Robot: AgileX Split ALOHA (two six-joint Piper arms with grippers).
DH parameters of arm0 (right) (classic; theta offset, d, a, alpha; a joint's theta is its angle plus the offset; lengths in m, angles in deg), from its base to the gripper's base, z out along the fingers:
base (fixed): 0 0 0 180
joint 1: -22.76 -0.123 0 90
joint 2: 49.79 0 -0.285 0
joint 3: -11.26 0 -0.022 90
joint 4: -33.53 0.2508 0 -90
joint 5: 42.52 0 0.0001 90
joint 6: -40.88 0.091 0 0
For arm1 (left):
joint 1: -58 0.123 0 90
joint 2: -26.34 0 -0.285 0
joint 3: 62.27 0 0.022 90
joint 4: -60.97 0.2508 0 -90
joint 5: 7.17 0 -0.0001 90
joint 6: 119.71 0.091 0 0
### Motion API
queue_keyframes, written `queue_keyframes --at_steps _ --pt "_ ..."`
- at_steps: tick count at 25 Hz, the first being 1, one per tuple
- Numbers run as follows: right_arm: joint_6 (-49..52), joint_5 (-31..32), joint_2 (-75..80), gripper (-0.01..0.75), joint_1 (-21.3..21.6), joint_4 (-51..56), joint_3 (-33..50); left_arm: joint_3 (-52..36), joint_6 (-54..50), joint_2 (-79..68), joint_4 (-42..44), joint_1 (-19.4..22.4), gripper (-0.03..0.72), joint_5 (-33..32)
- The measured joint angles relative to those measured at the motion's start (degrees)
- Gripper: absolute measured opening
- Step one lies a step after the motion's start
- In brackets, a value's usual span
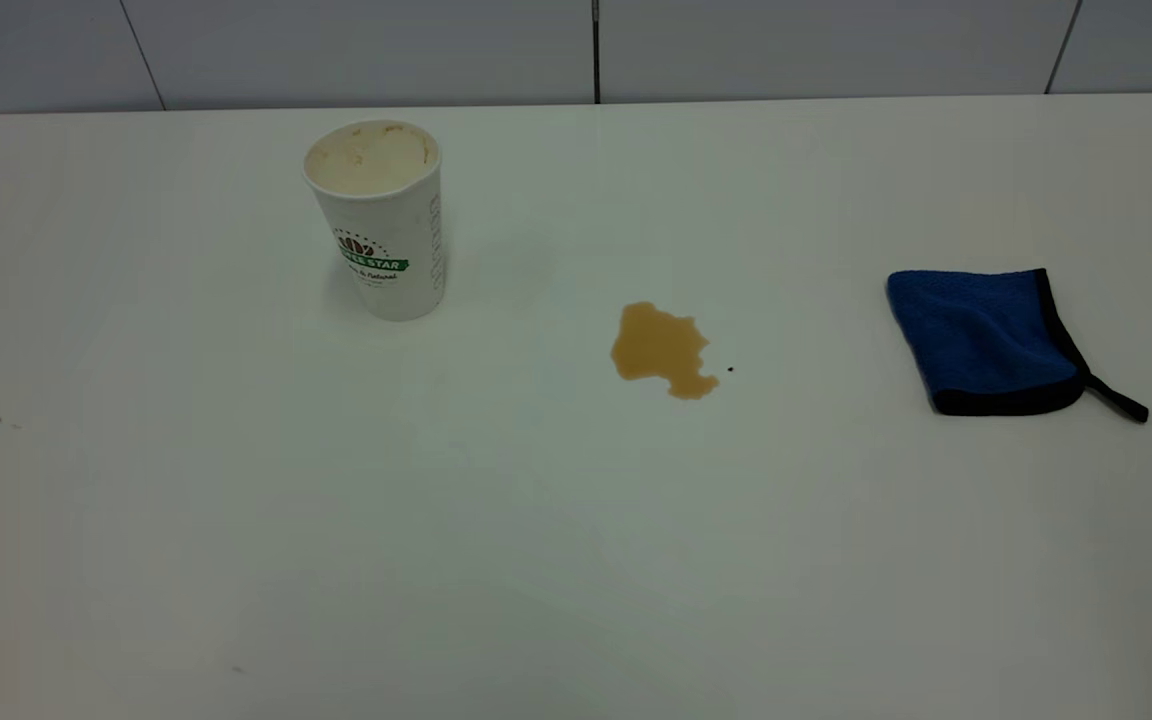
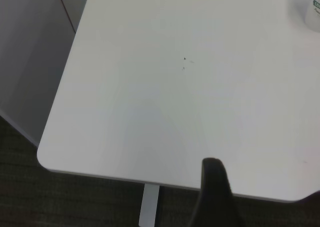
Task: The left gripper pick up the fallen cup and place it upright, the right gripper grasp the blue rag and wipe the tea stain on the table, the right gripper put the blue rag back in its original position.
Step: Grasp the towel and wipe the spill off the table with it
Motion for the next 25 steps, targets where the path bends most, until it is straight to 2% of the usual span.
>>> queue_keyframes --at_steps 7,11,16,21,25 --pt "-0.06 0.00 0.00 0.534 0.00 1.48 -0.06 0.00 0.07 0.00 0.00 0.00 0.564 0.00" --pt "-3.85 -3.51 6.65 0.563 0.00 5.95 -1.04 0.00 0.07 0.00 0.00 0.00 0.564 0.00" --pt "-12.14 -16.64 24.13 0.639 0.00 9.88 -1.40 0.00 0.07 0.00 0.00 0.00 0.564 0.00" --pt "-21.23 -34.20 45.75 0.644 0.00 17.79 -1.62 0.00 0.07 0.00 0.00 0.00 0.564 0.00" --pt "-31.96 -41.14 63.73 0.635 0.00 27.35 -5.31 0.00 0.07 0.00 0.00 0.00 0.564 0.00"
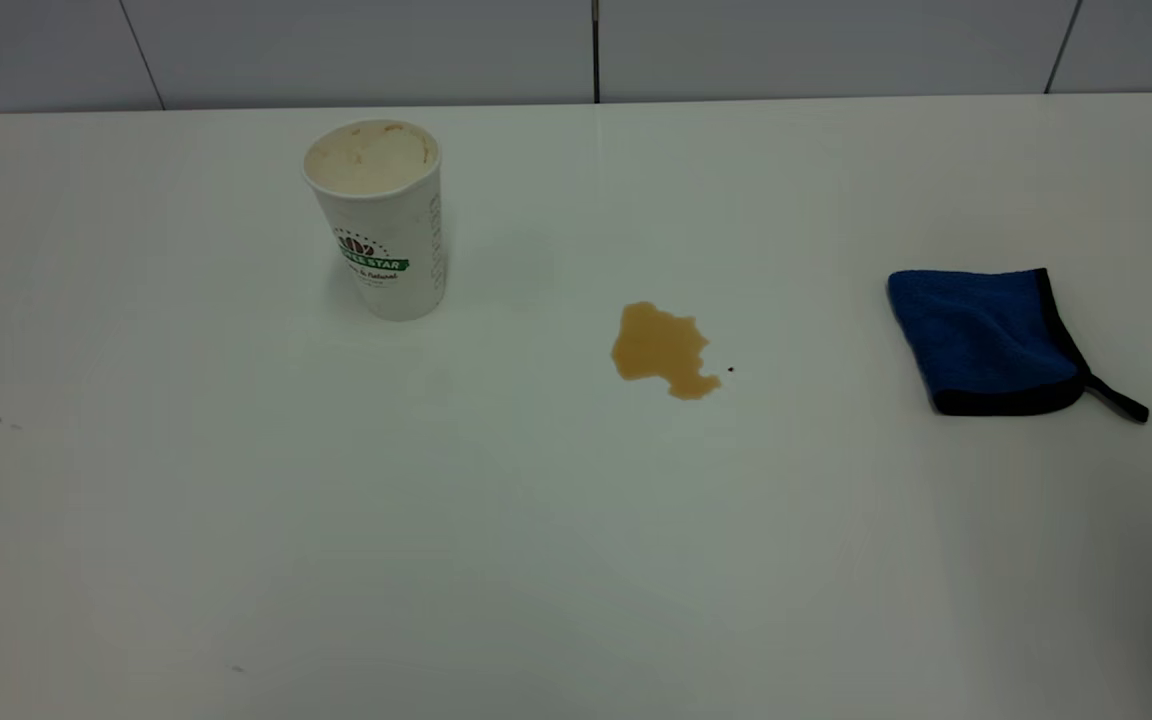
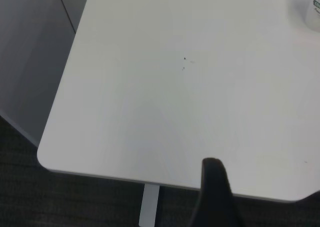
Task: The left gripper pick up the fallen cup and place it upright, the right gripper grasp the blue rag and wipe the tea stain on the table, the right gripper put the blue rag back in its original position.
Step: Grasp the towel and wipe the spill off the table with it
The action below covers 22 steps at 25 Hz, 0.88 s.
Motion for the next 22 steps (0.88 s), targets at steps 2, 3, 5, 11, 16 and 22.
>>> queue_keyframes --at_steps 2,3,5,11,16,22 --pt "-5.13 -2.02 8.29 0.628 0.00 4.34 -3.36 0.00 0.00 0.00 0.00 0.00 0.564 0.00" --pt "-7.34 -2.59 12.76 0.624 0.00 6.32 -5.22 0.00 0.00 0.00 0.00 0.00 0.564 0.00" --pt "-10.40 -3.56 20.92 0.615 0.00 9.14 -8.93 0.00 0.00 0.00 0.00 0.00 0.564 0.00" --pt "-16.79 -5.95 46.08 0.585 0.00 11.20 -22.07 0.00 0.00 0.00 0.00 0.00 0.564 0.00" --pt "-18.60 -7.57 60.41 0.580 1.22 10.97 -32.65 0.00 0.00 0.00 0.00 0.00 0.564 0.00" --pt "-19.07 -10.99 68.76 0.580 2.98 10.73 -39.16 0.00 0.00 0.00 0.00 0.00 0.564 0.00"
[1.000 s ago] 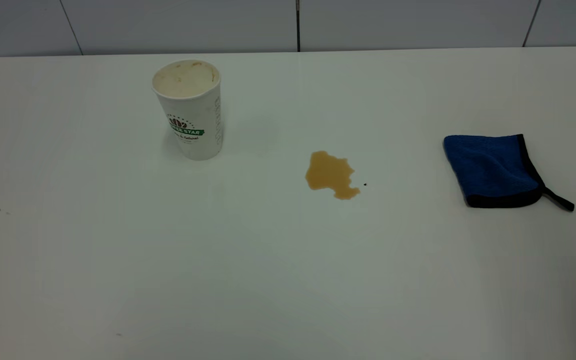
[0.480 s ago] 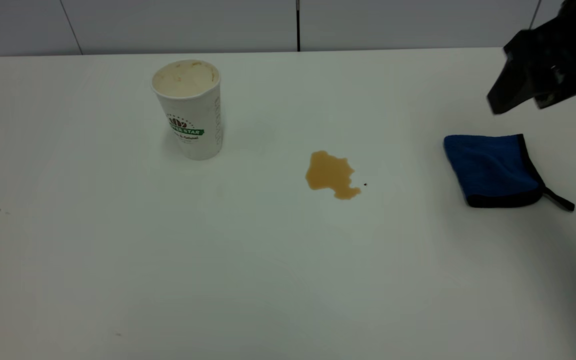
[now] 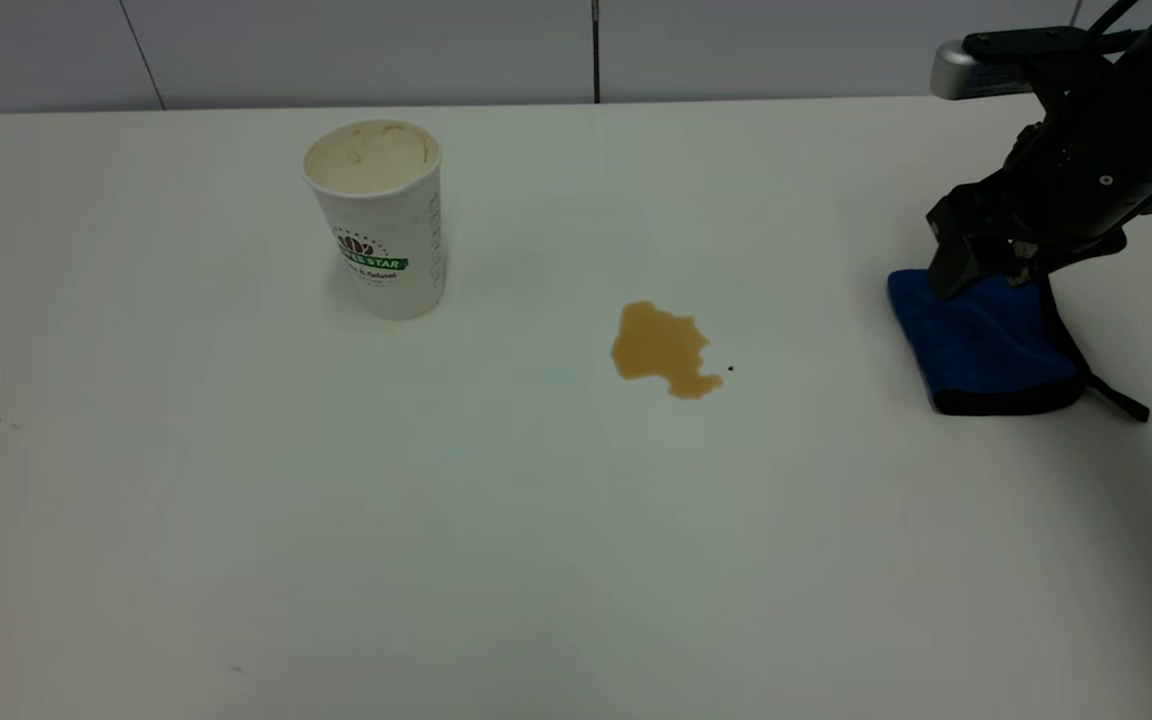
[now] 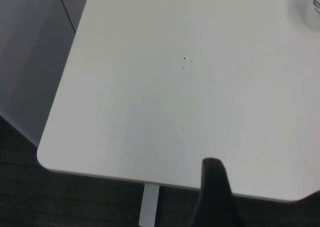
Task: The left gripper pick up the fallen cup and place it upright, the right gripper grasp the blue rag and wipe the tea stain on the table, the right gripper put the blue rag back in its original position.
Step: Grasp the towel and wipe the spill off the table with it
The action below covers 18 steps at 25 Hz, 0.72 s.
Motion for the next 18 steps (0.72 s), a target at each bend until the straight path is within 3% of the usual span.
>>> queue_keyframes --at_steps 10,13,16,18 --pt "-4.80 -6.59 7.36 0.547 0.02 0.05 -1.65 0.00 0.00 0.00 0.00 0.00 0.564 0.00" --pt "-5.13 -7.16 7.66 0.399 -0.32 0.11 -1.85 0.00 0.00 0.00 0.00 0.00 0.564 0.00" --pt "-5.18 -7.91 7.66 0.127 -2.18 0.22 -2.02 0.00 0.00 0.00 0.00 0.00 0.564 0.00" --pt "-5.18 -9.16 8.22 0.061 -4.34 0.22 -2.90 0.00 0.00 0.00 0.00 0.00 0.564 0.00"
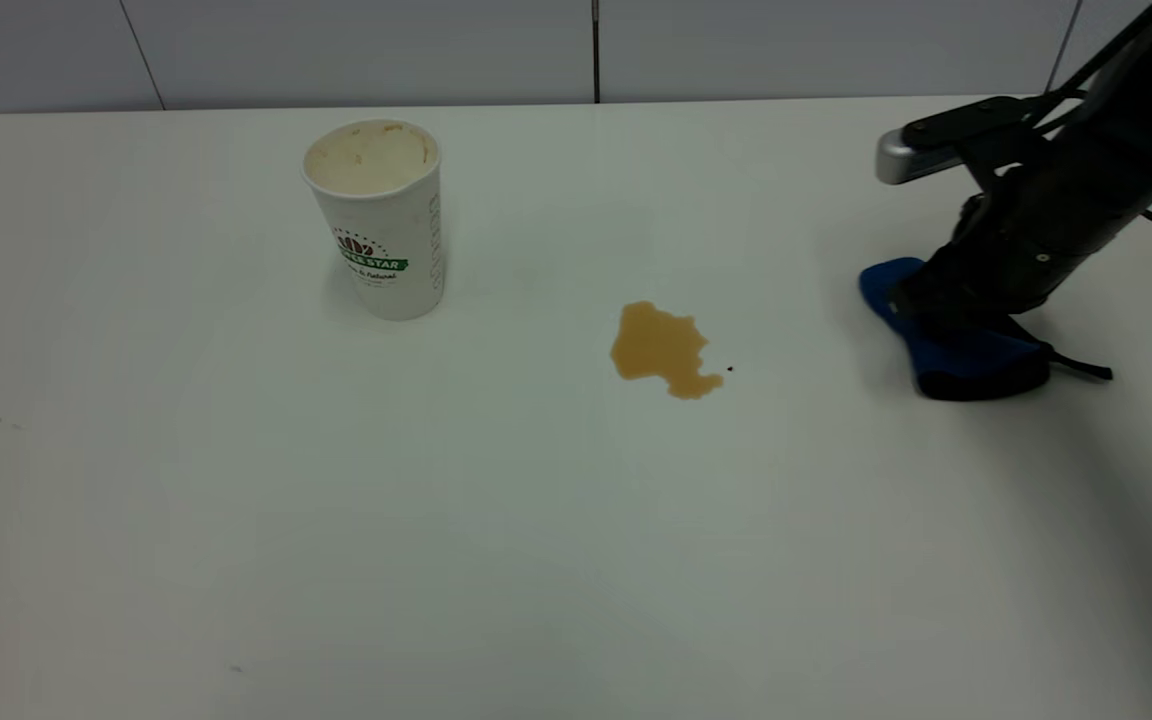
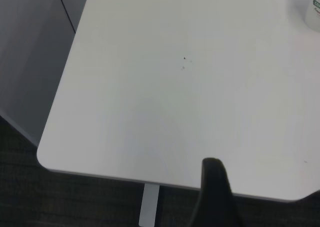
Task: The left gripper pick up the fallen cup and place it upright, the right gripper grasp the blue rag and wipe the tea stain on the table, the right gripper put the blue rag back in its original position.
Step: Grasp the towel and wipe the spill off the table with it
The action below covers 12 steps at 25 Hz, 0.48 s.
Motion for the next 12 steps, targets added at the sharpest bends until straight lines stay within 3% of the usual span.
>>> queue_keyframes --at_steps 7,12 --pt "-0.13 -0.08 4.67 0.051 -8.30 0.00 -9.59 0.00 0.00 0.00 0.00 0.00 0.564 -0.02" --pt "-0.13 3.69 6.95 0.051 -13.24 0.86 -15.92 0.00 0.00 0.00 0.00 0.00 0.564 -0.02"
